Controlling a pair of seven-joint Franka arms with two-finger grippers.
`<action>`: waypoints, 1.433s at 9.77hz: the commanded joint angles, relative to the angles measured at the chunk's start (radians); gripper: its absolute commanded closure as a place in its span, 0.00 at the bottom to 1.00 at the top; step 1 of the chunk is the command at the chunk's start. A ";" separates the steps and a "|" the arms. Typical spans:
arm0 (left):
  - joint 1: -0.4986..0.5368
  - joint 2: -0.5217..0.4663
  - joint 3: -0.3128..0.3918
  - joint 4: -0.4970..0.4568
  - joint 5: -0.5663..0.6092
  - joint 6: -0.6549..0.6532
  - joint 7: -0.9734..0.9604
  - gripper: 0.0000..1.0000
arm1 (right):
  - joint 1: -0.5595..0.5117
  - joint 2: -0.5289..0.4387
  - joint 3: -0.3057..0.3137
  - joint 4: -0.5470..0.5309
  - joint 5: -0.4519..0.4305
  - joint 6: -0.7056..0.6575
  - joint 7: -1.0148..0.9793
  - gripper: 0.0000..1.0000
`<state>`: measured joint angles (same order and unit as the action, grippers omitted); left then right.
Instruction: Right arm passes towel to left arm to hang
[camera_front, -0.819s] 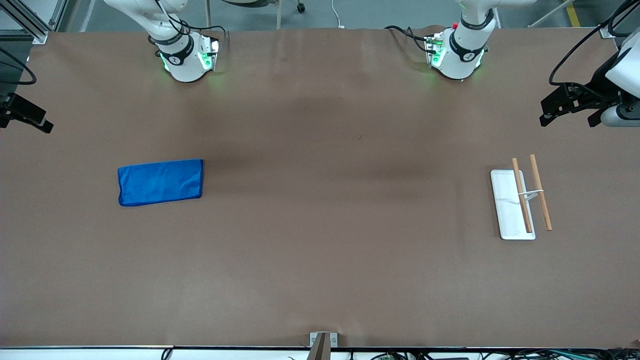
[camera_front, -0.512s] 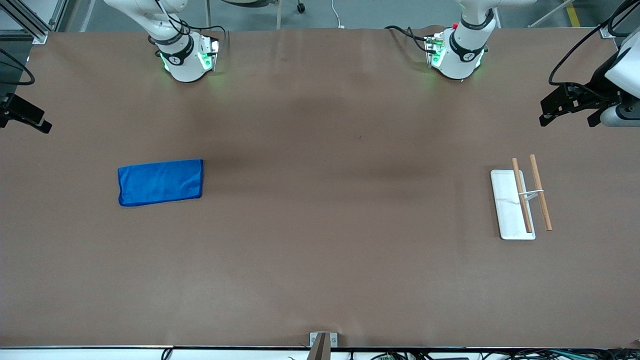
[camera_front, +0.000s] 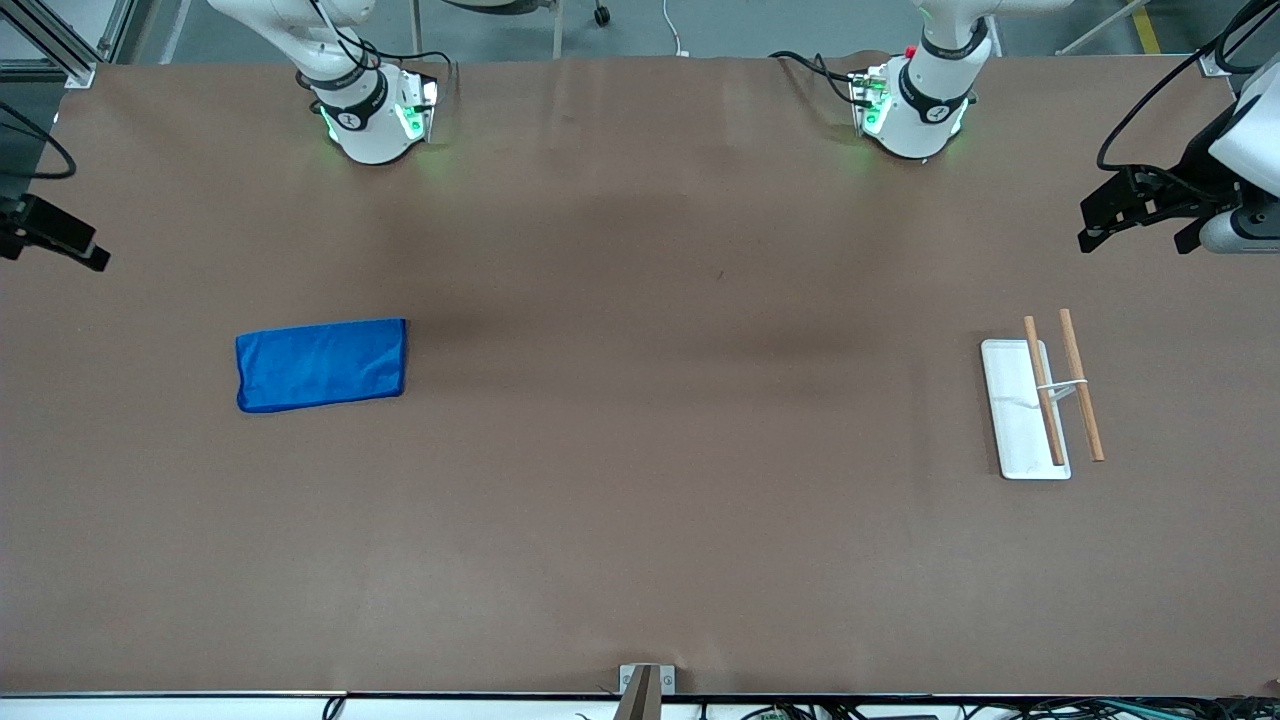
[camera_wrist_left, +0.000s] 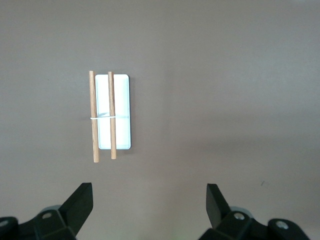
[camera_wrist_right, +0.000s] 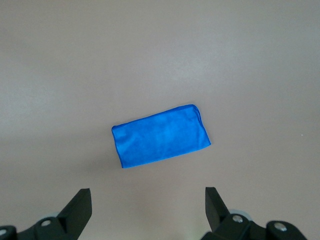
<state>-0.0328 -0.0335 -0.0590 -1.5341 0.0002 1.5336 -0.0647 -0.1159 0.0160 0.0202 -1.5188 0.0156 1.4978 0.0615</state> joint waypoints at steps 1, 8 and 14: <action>-0.001 0.003 0.002 -0.026 -0.005 0.003 0.012 0.00 | 0.002 0.027 0.003 -0.062 -0.019 0.015 -0.009 0.00; -0.004 0.014 0.002 -0.020 -0.009 0.003 0.002 0.00 | 0.015 0.105 0.003 -0.663 -0.077 0.705 -0.057 0.00; -0.007 0.083 -0.001 0.044 -0.017 0.005 0.002 0.00 | -0.031 0.307 0.001 -0.765 -0.077 1.033 -0.157 0.00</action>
<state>-0.0428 0.0028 -0.0617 -1.5232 -0.0033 1.5405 -0.0608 -0.1360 0.3132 0.0141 -2.2482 -0.0562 2.4749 -0.0770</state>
